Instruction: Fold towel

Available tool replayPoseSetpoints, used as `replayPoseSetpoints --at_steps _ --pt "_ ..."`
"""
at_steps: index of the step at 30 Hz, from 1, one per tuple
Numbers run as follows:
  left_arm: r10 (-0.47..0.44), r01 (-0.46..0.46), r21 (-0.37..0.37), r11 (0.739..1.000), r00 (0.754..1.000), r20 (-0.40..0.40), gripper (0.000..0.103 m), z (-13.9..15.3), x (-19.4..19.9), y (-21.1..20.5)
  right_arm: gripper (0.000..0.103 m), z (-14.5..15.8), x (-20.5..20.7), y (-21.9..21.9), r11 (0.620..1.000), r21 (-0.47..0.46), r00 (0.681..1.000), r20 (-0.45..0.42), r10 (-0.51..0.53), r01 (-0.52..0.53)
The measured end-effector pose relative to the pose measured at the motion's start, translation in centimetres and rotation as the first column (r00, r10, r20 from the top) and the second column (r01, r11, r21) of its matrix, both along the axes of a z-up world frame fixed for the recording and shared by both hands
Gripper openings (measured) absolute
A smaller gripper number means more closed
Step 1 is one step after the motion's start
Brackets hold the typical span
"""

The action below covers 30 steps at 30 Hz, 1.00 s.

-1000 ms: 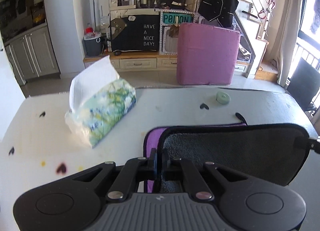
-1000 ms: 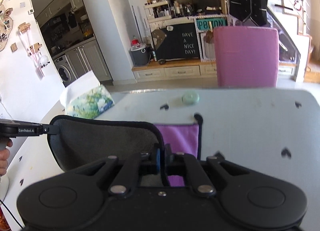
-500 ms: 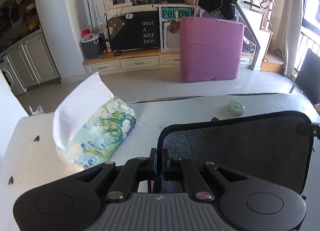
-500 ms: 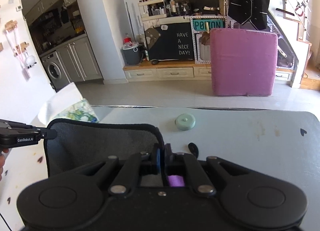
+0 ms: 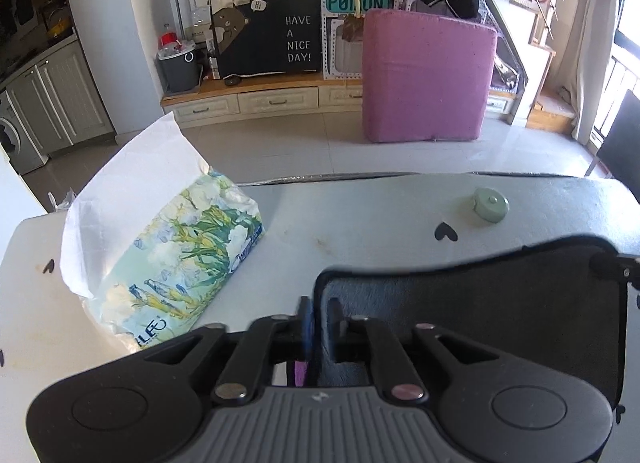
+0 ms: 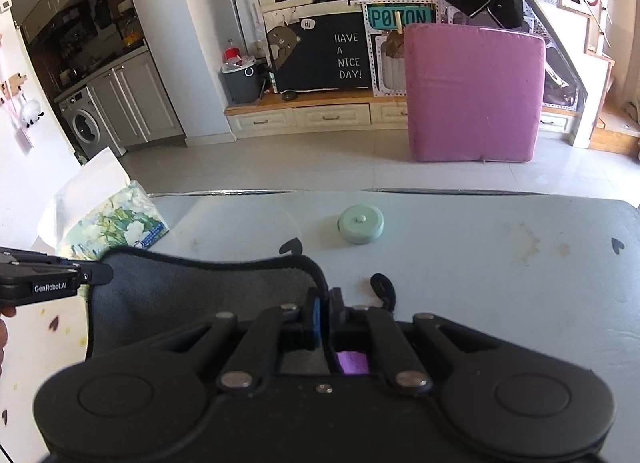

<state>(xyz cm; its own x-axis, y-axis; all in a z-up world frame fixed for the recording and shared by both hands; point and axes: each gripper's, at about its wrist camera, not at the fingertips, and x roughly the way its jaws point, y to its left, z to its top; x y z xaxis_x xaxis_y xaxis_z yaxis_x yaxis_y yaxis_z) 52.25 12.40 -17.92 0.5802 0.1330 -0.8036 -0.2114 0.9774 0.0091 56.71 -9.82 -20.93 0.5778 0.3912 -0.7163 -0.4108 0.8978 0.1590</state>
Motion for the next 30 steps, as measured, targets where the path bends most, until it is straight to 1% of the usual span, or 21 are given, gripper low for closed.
replayPoseSetpoints --at_steps 1,2,3,4,6,7,8,9,10,12,14,18,25,30 --pt "0.015 -0.015 -0.015 1.000 1.000 0.002 0.042 -0.1 0.0 0.3 0.009 -0.1 0.1 0.1 1.000 0.000 1.000 -0.004 -0.006 0.006" --pt "0.032 -0.032 -0.027 0.999 0.999 0.004 0.064 -0.2 -0.1 0.5 0.021 -0.3 0.1 0.1 1.000 0.002 1.000 -0.008 -0.012 0.012" --pt "0.044 -0.044 -0.027 0.999 0.999 0.009 0.071 -0.2 -0.2 0.6 0.033 -0.3 0.2 0.1 1.000 0.004 1.000 -0.014 -0.012 0.012" --pt "0.050 -0.050 -0.013 0.999 0.999 0.015 0.081 -0.2 -0.3 0.6 0.037 -0.4 0.1 0.2 1.000 0.007 1.000 -0.018 -0.008 0.008" --pt "0.050 -0.050 0.018 0.999 0.999 0.018 0.086 -0.2 -0.4 0.5 0.051 -0.4 0.0 0.3 1.000 0.002 1.000 -0.019 -0.001 0.001" --pt "0.049 -0.049 0.019 0.999 0.999 0.008 0.089 -0.3 -0.4 0.6 0.056 -0.4 0.0 0.3 1.000 -0.003 1.000 -0.022 0.000 0.000" --pt "0.048 -0.048 0.009 0.999 0.999 0.000 0.092 -0.3 -0.4 0.6 0.065 -0.4 0.0 0.3 1.000 -0.005 1.000 -0.025 -0.001 0.001" --pt "0.047 -0.047 -0.003 0.999 0.999 -0.006 0.093 -0.4 -0.5 0.7 0.076 -0.4 0.0 0.3 1.000 -0.006 1.000 -0.027 -0.003 0.003" --pt "0.047 -0.047 -0.010 0.999 0.999 -0.012 0.095 -0.5 -0.5 0.8 0.081 -0.5 0.0 0.2 1.000 -0.006 1.000 -0.030 -0.005 0.005" --pt "0.047 -0.047 -0.019 0.999 0.999 -0.019 0.096 -0.7 -0.7 0.7 0.097 -0.5 -0.1 0.1 1.000 -0.007 1.000 -0.029 -0.010 0.009" --pt "0.037 -0.038 -0.034 0.999 0.999 -0.031 0.096 -1.0 -0.7 0.6 0.102 -0.5 -0.2 0.0 1.000 -0.014 0.999 -0.035 -0.009 0.008" --pt "0.007 -0.011 -0.070 0.997 0.998 -0.063 0.097 -1.3 -0.8 0.4 0.103 -0.6 -0.6 -0.2 1.000 -0.026 0.999 -0.033 0.008 -0.009" --pt "-0.014 0.011 -0.040 0.999 0.998 -0.066 0.098 -0.9 -1.3 -0.8 0.103 -0.7 -1.4 -0.6 1.000 -0.017 0.998 -0.057 0.008 -0.009" --pt "-0.024 0.022 -0.038 0.999 0.997 -0.068 0.099 -0.4 -1.9 -1.3 0.103 -0.5 -2.1 -0.9 1.000 -0.014 0.998 -0.065 0.005 -0.006"
